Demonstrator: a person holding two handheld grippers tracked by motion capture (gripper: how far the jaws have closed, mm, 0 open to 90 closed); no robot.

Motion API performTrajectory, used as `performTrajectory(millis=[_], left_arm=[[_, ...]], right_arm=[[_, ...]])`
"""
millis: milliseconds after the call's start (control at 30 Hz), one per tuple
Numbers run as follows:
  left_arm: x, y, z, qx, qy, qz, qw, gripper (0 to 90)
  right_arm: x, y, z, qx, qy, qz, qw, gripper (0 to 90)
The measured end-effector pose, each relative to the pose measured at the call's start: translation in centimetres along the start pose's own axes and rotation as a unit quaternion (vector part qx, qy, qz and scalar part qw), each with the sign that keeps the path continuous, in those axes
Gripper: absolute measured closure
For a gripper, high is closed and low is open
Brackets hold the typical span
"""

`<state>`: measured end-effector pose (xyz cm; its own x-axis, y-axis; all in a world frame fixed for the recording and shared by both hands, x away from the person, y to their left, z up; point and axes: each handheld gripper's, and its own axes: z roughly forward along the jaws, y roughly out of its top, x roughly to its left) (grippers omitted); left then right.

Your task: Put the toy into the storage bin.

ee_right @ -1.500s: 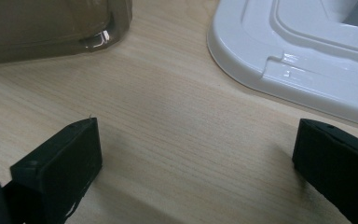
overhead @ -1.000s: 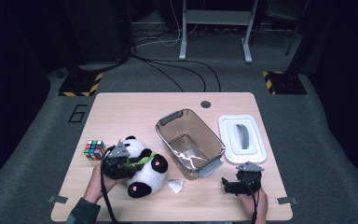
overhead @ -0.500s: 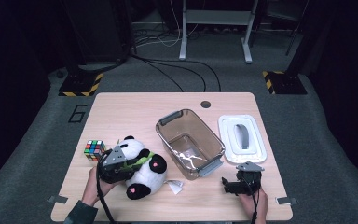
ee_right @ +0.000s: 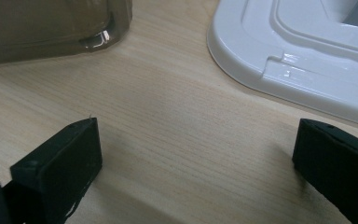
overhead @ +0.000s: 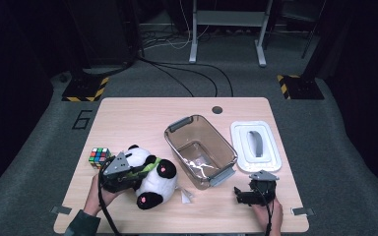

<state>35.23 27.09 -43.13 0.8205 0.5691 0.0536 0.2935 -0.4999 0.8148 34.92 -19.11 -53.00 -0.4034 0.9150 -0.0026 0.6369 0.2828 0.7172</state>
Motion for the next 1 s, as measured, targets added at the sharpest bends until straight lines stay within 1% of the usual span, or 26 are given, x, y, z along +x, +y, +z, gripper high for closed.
performTrajectory(millis=[33, 100, 233, 467, 600, 633, 833, 1000], left_arm=[[0.1, 0.1, -0.1, 0.002, -0.002, 0.006, 1.0000, 75.2], [0.0, 0.1, -0.2, 0.000, -0.005, 0.003, 1.0000, 75.2], [0.0, 0.4, -0.8, -0.007, -0.001, 0.010, 0.9999, 75.3], [0.1, 0.9, -1.5, -0.015, -0.005, 0.010, 0.9998, 75.5], [0.1, 1.2, -1.9, -0.020, -0.002, 0.011, 0.9997, 75.5], [0.1, 1.2, -2.0, -0.019, -0.002, 0.015, 0.9997, 75.5], [0.2, 1.7, -2.7, -0.024, -0.001, 0.016, 0.9996, 75.4], [0.3, 2.2, -3.2, -0.023, 0.001, 0.025, 0.9994, 75.5]], right_arm=[[0.0, 0.0, 0.0, 0.000, 0.000, 0.000, 1.0000, 0.6], [0.0, 0.0, 0.0, 0.000, 0.000, 0.000, 1.0000, 0.6], [0.0, 0.0, 0.0, 0.000, 0.000, 0.000, 1.0000, 0.6], [0.0, 0.0, 0.0, 0.000, -0.001, 0.000, 1.0000, 0.8], [0.0, 0.0, 0.0, 0.000, -0.001, 0.000, 1.0000, 0.8], [0.0, 0.0, 0.0, 0.000, -0.001, 0.000, 1.0000, 0.8], [0.0, 0.0, 0.0, 0.000, -0.002, 0.001, 1.0000, 0.8], [0.0, 0.0, 0.0, 0.000, -0.002, 0.001, 1.0000, 0.8]])
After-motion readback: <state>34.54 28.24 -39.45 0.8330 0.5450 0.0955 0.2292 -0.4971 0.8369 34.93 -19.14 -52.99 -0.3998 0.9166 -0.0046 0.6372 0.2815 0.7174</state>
